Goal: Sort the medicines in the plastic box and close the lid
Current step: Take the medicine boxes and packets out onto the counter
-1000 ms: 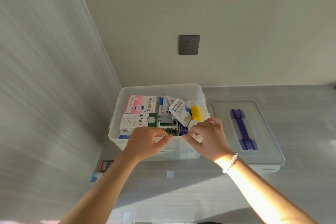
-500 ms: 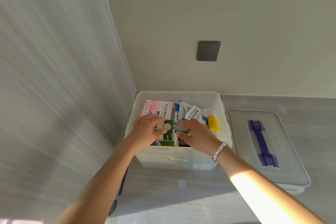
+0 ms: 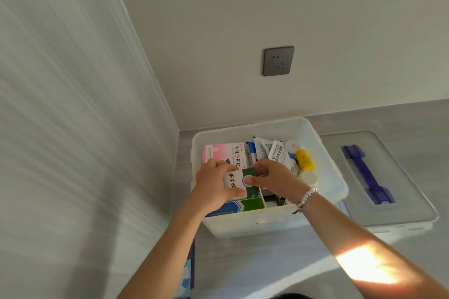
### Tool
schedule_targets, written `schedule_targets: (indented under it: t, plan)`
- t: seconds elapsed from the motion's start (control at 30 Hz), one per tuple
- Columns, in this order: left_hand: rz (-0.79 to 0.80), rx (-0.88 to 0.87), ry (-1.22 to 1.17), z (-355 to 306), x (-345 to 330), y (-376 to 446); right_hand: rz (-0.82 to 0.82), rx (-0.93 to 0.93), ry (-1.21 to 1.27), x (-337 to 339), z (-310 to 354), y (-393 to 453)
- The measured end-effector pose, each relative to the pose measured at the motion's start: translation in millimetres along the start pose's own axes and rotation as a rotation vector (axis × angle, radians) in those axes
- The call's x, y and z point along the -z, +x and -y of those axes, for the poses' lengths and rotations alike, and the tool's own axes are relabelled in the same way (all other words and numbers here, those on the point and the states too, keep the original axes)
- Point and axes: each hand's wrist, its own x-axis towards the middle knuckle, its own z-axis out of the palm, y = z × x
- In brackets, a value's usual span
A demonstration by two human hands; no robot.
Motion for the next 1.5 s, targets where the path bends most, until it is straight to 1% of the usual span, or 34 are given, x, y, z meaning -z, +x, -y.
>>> schedule_targets:
  t: [0.1,0.2,0.27,0.33,0.43,0.53,0.63,0.7,0.8,0.93,1.0,1.17,1.33,1.5]
  plan:
    - [-0.003,-0.009,-0.017,-3,2,-1,0.001,-0.010,0.107,2,1,-2]
    - [-0.046,-0.038,-0.127,-6,8,-7,-0.031,-0.017,0.287,6,4,-7]
    - [-0.143,-0.082,-0.211,-11,16,-16,-0.081,-0.004,0.418,12,7,-14]
    - [-0.283,-0.093,-0.264,-19,23,-26,-0.134,0.032,0.510,19,12,-24]
    - [-0.425,0.006,-0.389,-32,34,-45,-0.189,0.092,0.606,27,21,-42]
    - [-0.477,0.101,-0.580,-42,38,-73,-0.182,0.133,0.660,28,26,-65]
    - [-0.510,0.151,-0.698,-50,33,-108,-0.151,0.133,0.692,21,22,-90]
    - [-0.541,0.169,-0.709,-53,27,-132,-0.125,0.124,0.689,14,17,-103]
    - [-0.586,0.226,-0.699,-50,12,-164,-0.075,0.104,0.586,-1,5,-119]
    - [-0.561,0.342,-0.716,-28,-17,-188,-0.054,0.069,0.465,-35,-17,-129]
    - [-0.534,0.421,-0.707,-11,-36,-189,-0.061,0.023,0.398,-57,-31,-126]
    - [-0.393,0.625,-0.689,28,-85,-166,-0.101,-0.134,0.259,-100,-66,-98]
    - [-0.269,0.628,-0.568,51,-121,-149,-0.115,-0.265,0.167,-126,-96,-75]
    - [-0.186,0.598,-0.546,64,-142,-147,-0.107,-0.368,0.139,-140,-124,-72]
